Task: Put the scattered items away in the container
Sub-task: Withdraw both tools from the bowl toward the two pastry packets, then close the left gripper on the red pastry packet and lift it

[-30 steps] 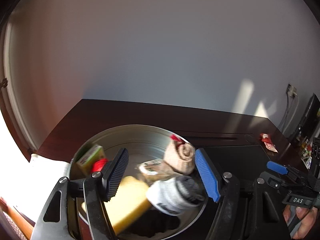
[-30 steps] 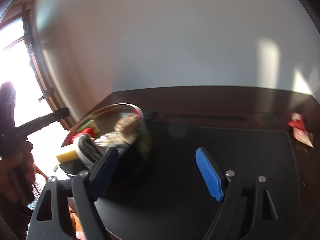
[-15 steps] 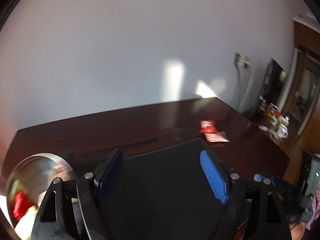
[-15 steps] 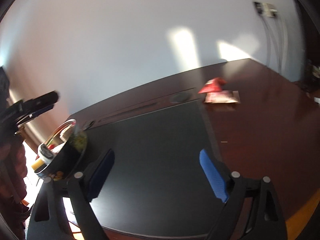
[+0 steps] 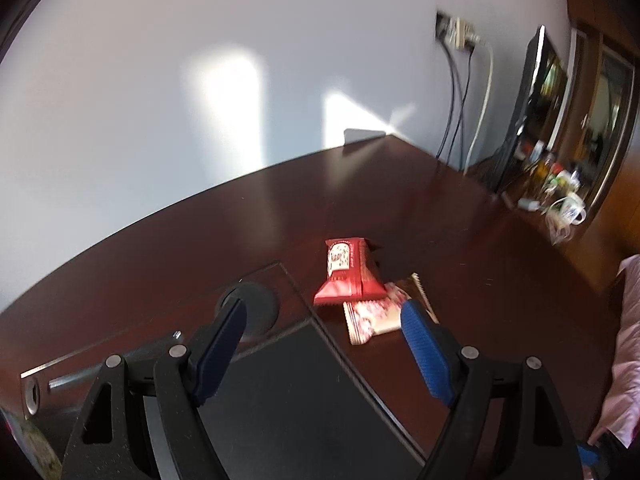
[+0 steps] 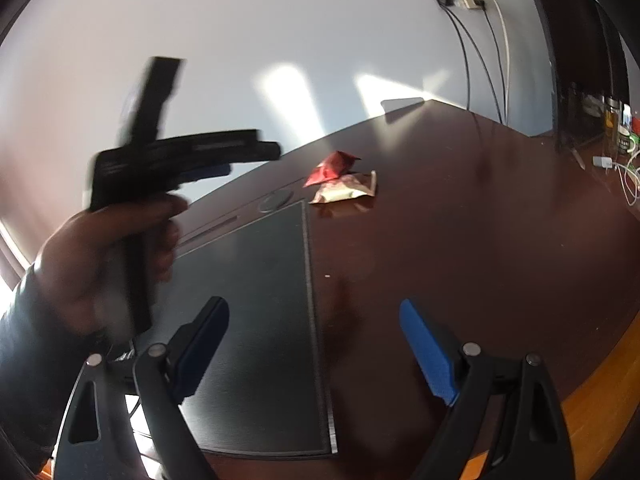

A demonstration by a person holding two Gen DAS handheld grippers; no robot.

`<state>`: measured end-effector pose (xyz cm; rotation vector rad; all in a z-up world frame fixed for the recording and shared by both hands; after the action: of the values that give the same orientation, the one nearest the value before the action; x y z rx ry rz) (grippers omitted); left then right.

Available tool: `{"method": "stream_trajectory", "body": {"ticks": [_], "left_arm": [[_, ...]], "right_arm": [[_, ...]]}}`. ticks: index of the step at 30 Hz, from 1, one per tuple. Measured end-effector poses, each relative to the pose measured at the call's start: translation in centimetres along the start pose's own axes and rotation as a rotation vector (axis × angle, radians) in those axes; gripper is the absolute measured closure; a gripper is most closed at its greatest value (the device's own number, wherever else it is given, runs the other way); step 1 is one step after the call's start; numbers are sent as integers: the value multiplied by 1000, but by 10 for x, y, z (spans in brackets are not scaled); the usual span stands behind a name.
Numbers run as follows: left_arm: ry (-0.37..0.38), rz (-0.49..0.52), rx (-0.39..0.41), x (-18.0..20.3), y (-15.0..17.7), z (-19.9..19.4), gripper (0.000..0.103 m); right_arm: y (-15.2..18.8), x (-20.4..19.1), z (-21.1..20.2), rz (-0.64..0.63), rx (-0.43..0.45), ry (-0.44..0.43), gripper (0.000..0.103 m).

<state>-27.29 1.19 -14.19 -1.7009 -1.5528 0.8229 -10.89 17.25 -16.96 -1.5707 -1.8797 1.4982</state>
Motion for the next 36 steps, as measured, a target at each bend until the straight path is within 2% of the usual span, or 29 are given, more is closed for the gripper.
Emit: {"method": "stream_trajectory", "body": {"ticks": [6, 18, 19, 21, 30, 31, 32, 33, 36], "left_arm": [[-20, -5, -51, 2, 3, 39, 22], [-39, -6, -73, 10, 1, 76, 22], [-41, -2, -77, 10, 1, 78, 24], [-44, 6, -84, 12, 2, 82, 34], [-45, 10, -90, 15, 4, 90, 36], [-46, 10, -89, 14, 4, 89, 42], [-47, 16, -88, 14, 4, 89, 52], [-48, 23, -87, 14, 4, 88, 56], [-54, 34, -83, 12, 4, 87, 59]], "right_arm": [[5, 13, 6, 27, -18, -6, 14], [13, 23, 6, 49, -32, -21, 10], [13, 23, 5, 49, -31, -21, 10], [12, 25, 4, 53, -27, -20, 10], [7, 26, -3, 56, -11, -19, 9], [7, 26, -3, 57, -12, -19, 9], [8, 27, -3, 59, -13, -18, 9], [8, 27, -3, 61, -14, -16, 9], [7, 29, -3, 62, -13, -13, 9]]}}
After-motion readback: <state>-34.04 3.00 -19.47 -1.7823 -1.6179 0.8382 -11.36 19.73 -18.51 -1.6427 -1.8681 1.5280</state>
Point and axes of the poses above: each gripper's, at about its wrist camera, not at the fingertips, and z roughly the way its jaws point, x to its right, y to its underside, the point moved 10 cm from there along z, roughly the way its jaws point, and after that the axes turned 11 degrees about x, right-handed, at the moved point
